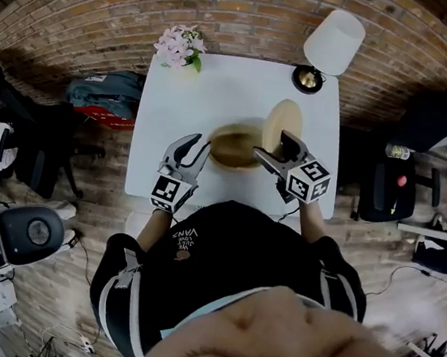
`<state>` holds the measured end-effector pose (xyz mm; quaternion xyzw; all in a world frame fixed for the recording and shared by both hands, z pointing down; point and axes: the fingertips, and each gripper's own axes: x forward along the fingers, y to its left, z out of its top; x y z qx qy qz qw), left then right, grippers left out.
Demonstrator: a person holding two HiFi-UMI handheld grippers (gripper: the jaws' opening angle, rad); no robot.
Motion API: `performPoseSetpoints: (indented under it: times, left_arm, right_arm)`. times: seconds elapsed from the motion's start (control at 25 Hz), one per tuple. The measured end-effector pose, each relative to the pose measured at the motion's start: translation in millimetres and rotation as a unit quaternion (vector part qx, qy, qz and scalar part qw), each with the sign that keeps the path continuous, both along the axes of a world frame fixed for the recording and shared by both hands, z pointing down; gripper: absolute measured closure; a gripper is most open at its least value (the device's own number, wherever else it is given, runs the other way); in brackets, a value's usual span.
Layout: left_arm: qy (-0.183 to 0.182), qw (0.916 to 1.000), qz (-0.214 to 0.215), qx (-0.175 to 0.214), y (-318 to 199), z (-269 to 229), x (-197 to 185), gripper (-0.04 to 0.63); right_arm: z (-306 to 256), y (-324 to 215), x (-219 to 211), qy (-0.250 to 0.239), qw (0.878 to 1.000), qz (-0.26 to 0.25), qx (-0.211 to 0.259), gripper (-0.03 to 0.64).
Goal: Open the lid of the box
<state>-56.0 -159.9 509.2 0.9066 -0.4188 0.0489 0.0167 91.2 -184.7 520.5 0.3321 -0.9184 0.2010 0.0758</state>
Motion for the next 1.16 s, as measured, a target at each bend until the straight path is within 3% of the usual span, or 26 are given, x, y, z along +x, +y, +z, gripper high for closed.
performPoseSetpoints:
  times: [0.32,0.68,1.16]
  left_arm:
    - [0.004,0.9999,-0.006,0.009,1.1,-6.0,1.3,0.581]
    - [0.024,0.9994,-0.022,0.01,5.4,-14.9,-5.2,0.584]
    - [0.013,0.9994,-0.026,0.021,12.7,-22.3,-6.6,0.584]
  right_arm:
    - [-1.0,5.6,5.4,-0.005,1.0,0.011,0.005,0.262]
    - [1.4,10.6,6.3,-0.011,1.0,0.02,0.002,0.262]
    - [-3.2,13.2,4.8,-0.012,1.0,0.02,0.007,0.262]
